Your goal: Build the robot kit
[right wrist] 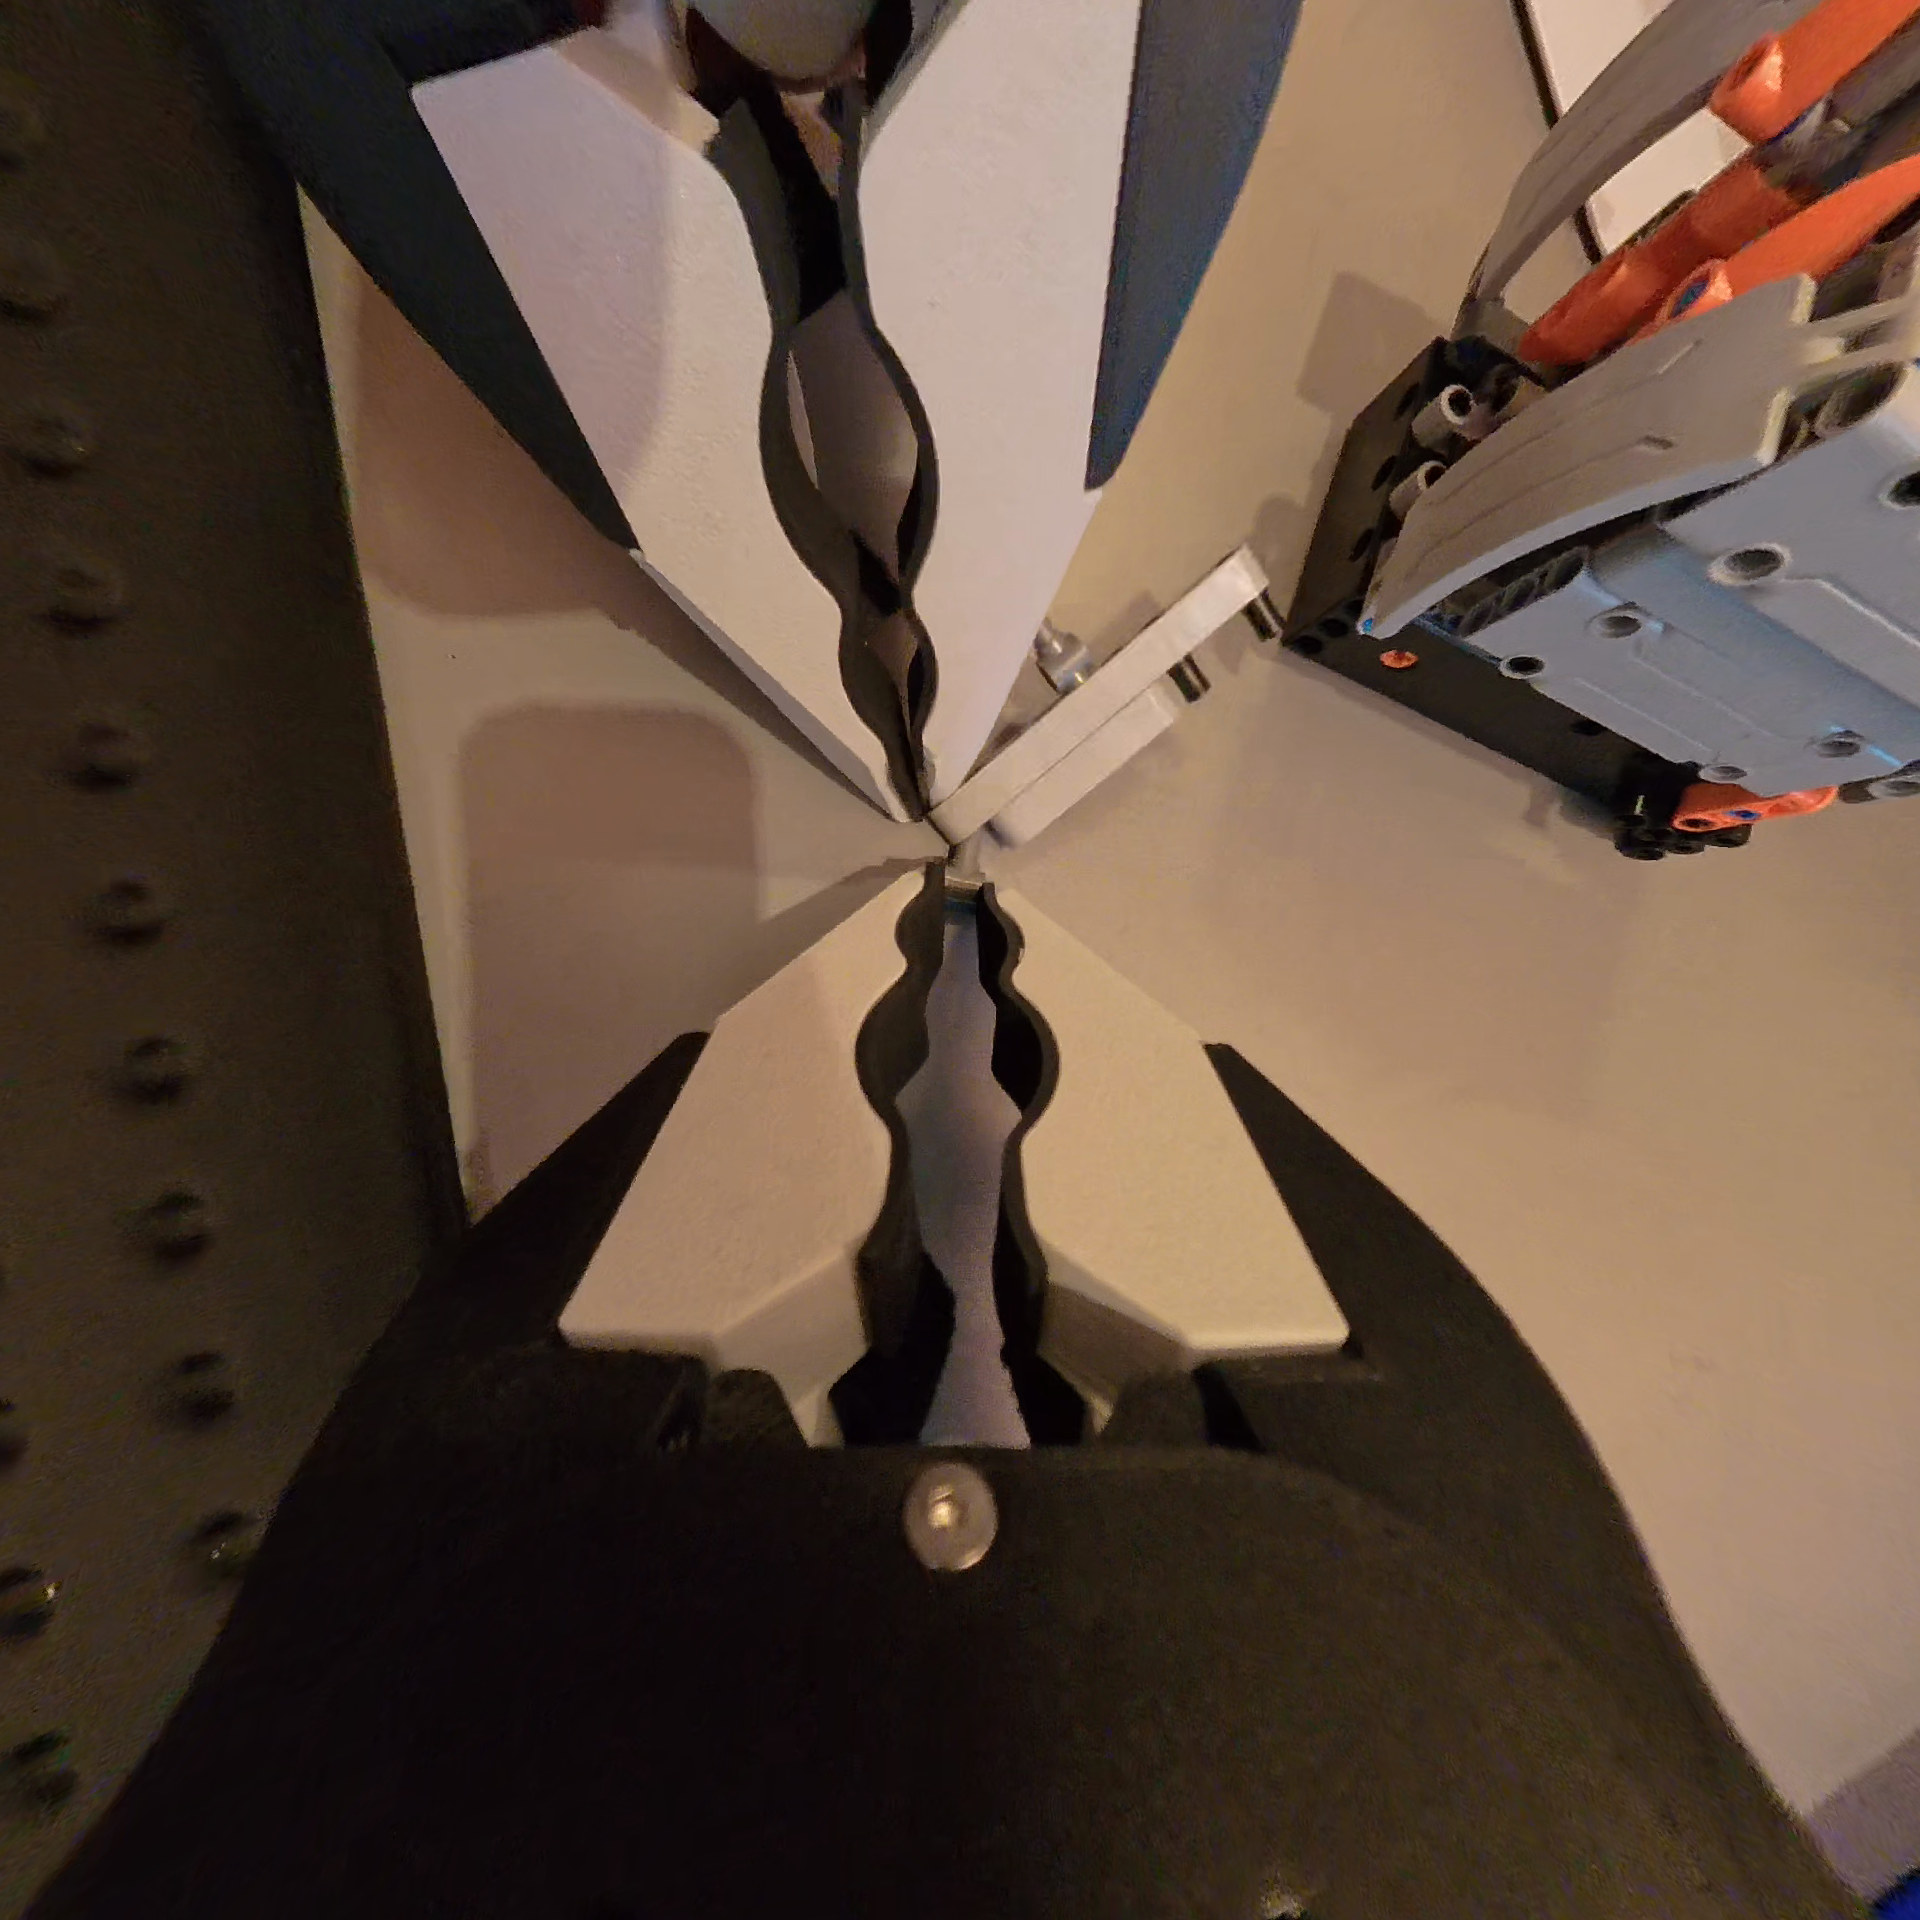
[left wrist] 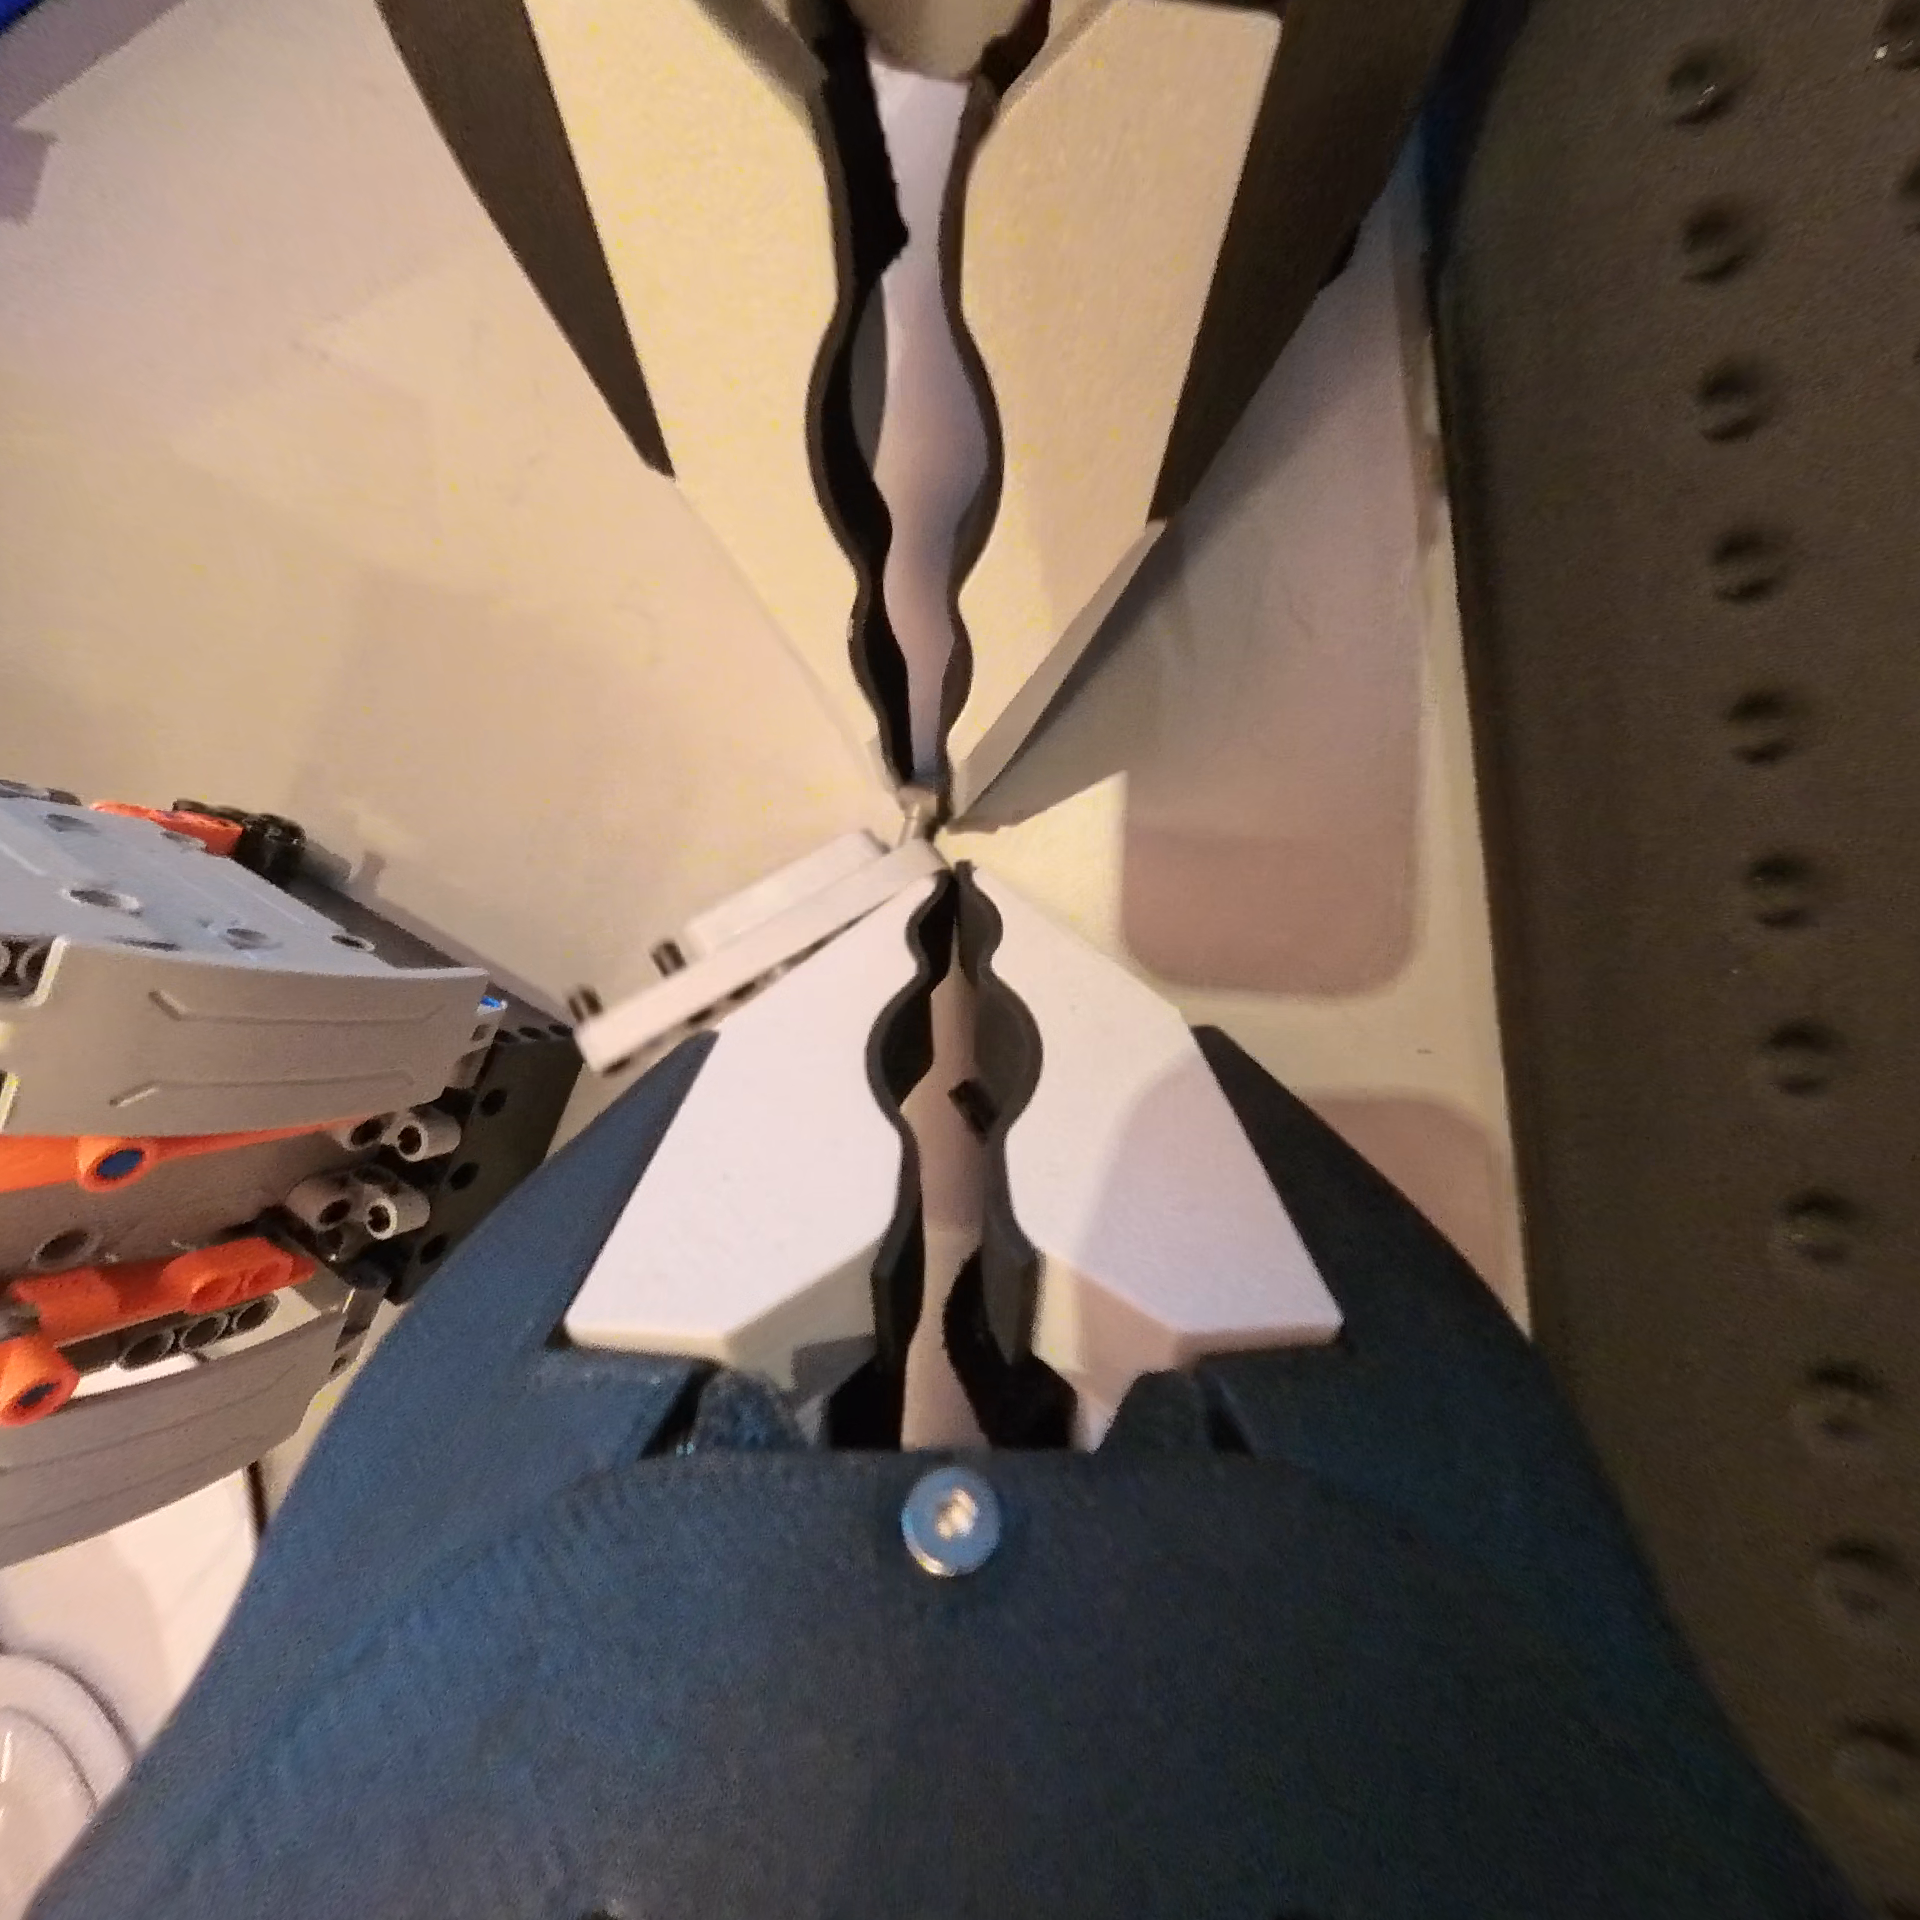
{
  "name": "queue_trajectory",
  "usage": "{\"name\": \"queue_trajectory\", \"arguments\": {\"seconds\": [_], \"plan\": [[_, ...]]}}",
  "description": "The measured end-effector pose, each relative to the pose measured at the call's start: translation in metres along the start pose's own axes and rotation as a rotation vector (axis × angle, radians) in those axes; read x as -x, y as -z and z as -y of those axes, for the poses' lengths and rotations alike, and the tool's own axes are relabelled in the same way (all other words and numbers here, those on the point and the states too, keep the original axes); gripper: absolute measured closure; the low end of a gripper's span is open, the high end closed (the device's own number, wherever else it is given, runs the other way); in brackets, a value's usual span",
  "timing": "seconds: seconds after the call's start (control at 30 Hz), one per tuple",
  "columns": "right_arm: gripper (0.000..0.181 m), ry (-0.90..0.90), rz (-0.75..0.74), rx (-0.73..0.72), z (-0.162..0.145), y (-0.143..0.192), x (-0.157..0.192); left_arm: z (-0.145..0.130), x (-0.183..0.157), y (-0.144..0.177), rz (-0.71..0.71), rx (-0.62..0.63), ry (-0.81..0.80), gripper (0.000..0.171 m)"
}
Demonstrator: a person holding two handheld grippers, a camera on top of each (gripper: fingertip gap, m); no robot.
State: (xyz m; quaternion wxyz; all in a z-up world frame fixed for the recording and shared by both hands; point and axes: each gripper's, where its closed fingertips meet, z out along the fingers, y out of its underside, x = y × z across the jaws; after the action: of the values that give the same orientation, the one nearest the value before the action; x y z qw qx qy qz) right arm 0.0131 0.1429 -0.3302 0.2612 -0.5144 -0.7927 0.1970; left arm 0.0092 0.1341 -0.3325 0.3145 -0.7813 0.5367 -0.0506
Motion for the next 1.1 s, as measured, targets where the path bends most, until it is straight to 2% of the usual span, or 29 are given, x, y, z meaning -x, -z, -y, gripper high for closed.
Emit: {"name": "queue_trajectory", "arguments": {"seconds": [0.27, 0.87, 1.1], "plan": [[0.179, 0.046, 0.040, -0.031, 0.0024, -0.0002, 0.0055, -0.0046, 0.0023, 0.0030, -0.009, 0.006, 0.017, 0.171], [0.179, 0.126, -0.009, -0.040, 0.0049, -0.0025, 0.0013, -0.0052, 0.0044, 0.0025, -0.066, -0.022, 0.073, 0.171], [0.178, 0.022, 0.059, -0.069, 0.0054, -0.0039, 0.0004, -0.0068, 0.0055, 0.0033, -0.094, -0.034, 0.117, 0.171]]}}
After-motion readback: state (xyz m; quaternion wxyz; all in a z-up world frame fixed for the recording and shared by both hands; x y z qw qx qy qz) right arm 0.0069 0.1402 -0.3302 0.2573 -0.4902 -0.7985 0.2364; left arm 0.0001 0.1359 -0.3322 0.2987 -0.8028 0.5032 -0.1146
